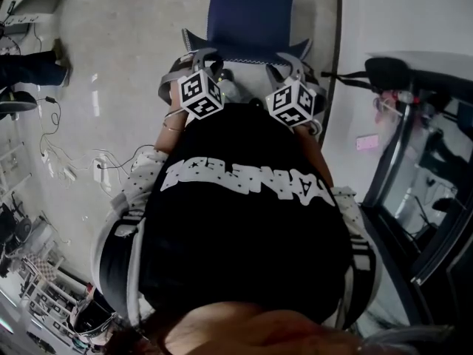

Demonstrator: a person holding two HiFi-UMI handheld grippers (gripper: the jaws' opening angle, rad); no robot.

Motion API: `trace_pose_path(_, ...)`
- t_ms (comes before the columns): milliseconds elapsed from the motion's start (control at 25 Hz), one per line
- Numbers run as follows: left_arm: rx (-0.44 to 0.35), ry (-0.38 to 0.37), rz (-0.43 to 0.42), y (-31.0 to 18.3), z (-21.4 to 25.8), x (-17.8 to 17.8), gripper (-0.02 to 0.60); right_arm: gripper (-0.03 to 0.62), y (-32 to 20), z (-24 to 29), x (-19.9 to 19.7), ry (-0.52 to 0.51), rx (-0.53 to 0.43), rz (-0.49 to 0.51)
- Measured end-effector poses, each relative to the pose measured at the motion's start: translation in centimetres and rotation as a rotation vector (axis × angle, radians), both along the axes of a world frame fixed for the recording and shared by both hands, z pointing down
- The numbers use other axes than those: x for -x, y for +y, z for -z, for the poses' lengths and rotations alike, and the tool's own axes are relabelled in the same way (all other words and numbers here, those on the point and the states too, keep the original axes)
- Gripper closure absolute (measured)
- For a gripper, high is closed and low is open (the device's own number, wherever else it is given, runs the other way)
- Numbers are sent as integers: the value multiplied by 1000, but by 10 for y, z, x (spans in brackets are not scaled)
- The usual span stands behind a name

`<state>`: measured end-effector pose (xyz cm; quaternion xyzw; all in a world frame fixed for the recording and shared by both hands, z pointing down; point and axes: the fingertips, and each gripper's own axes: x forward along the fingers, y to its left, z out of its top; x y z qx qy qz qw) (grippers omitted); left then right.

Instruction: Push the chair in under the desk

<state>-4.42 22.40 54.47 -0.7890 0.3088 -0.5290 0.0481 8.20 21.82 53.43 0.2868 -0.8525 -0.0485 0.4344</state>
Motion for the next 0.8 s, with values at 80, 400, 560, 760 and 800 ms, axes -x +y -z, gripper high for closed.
trace_pose_path(80, 9, 2, -5, -9, -3, 8, 446, 436, -8, -3, 8, 2, 7, -7)
trace_pose_path(400, 31, 36, -64, -41, -7, 18, 448, 434, -40, -6, 18, 45, 36, -78)
trace_pose_path(560, 47, 39, -70, -60, -14, 35, 448, 434, -56, -12, 36, 44, 48, -80)
trace_pose_path(760, 45, 37, -60, -73, -14, 46, 445, 436, -66, -14, 46, 32, 53, -78)
trace_pose_path(800, 43, 37, -61, -75, -14, 47, 445, 436, -68, -14, 47, 34, 52, -80)
